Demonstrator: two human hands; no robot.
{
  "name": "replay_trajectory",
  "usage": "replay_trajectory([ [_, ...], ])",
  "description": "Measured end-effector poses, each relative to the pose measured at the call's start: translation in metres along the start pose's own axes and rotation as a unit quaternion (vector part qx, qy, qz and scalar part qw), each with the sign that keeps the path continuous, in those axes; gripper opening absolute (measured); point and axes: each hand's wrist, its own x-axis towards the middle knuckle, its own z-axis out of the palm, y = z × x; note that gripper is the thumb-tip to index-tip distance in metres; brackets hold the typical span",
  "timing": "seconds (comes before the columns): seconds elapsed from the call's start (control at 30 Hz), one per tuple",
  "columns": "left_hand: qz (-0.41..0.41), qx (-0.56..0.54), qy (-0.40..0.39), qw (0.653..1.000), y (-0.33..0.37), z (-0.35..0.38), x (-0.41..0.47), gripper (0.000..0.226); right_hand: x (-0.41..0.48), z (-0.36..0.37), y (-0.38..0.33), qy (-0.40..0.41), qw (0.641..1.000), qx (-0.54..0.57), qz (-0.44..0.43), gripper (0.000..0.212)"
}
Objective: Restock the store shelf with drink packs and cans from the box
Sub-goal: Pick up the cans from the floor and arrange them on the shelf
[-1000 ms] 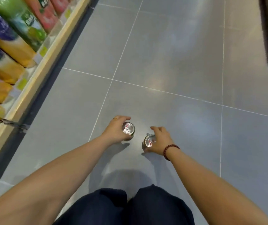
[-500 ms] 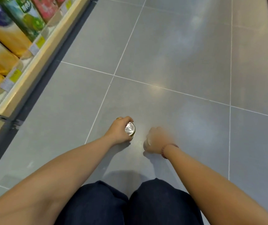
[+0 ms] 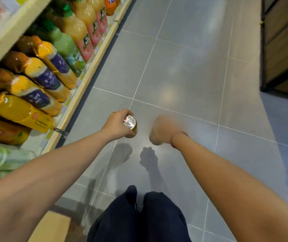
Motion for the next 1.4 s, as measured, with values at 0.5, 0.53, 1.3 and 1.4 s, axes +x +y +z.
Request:
replay_trajectory([
  [0.5,0.032,0.11,0.066,0.991,0.211,-0.377,-0.268,0.064,-0.24,-0.288,-0.324,-0.079,0.967,-0.105,-0.217,0.054],
  [0.53,0.028,0.105,0.083,0.991,0.218,-0.399,-0.288,0.061,-0.256,-0.299,-0.346,-0.078,0.963,-0.114,-0.233,0.054],
  [1.3,-0.114,0.126,0.495,0.852,0.186,-0.672,-0.663,0.063,-0.493,-0.274,-0.739,-0.057,0.802,-0.149,-0.576,0.043],
  [1.4,-0.132,0.094,0.514,0.842,0.172,-0.69,-0.678,0.05,-0.508,-0.26,-0.773,-0.058,0.778,-0.161,-0.605,0.042],
])
